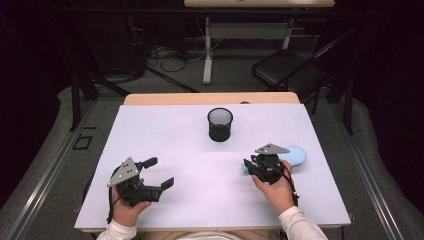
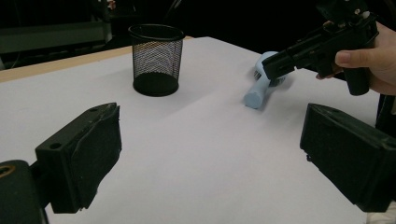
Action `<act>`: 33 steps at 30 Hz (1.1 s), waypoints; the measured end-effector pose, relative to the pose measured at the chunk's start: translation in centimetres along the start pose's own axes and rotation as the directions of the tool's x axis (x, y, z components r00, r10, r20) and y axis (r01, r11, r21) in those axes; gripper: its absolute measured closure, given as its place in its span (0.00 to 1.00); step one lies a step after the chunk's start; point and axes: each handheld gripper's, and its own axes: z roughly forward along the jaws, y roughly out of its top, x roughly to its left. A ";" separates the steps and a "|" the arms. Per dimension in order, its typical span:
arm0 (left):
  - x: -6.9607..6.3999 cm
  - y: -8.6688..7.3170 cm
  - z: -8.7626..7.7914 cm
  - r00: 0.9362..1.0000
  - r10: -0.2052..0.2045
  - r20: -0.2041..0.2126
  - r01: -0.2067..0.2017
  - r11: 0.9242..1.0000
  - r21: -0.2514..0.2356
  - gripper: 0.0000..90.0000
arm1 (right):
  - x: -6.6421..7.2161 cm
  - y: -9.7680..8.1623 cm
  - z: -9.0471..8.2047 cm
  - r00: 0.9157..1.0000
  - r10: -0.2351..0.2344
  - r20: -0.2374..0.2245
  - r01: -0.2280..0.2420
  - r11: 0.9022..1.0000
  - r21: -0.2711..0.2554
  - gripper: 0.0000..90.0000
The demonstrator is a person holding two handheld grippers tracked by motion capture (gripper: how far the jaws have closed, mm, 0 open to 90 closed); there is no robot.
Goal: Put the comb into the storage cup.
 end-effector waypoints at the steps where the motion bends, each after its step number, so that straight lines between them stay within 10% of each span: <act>1: 0.0 0.0 0.0 1.000 -0.001 0.001 0.001 1.000 0.000 0.06 | -0.1 0.1 0.0 1.000 0.006 0.001 -0.006 1.000 0.008 0.75; 33: 0.2 0.0 0.0 1.000 -0.007 -0.009 0.007 1.000 -0.003 0.08 | -2.5 4.4 1.4 0.994 0.107 -0.036 -0.098 0.975 0.198 0.79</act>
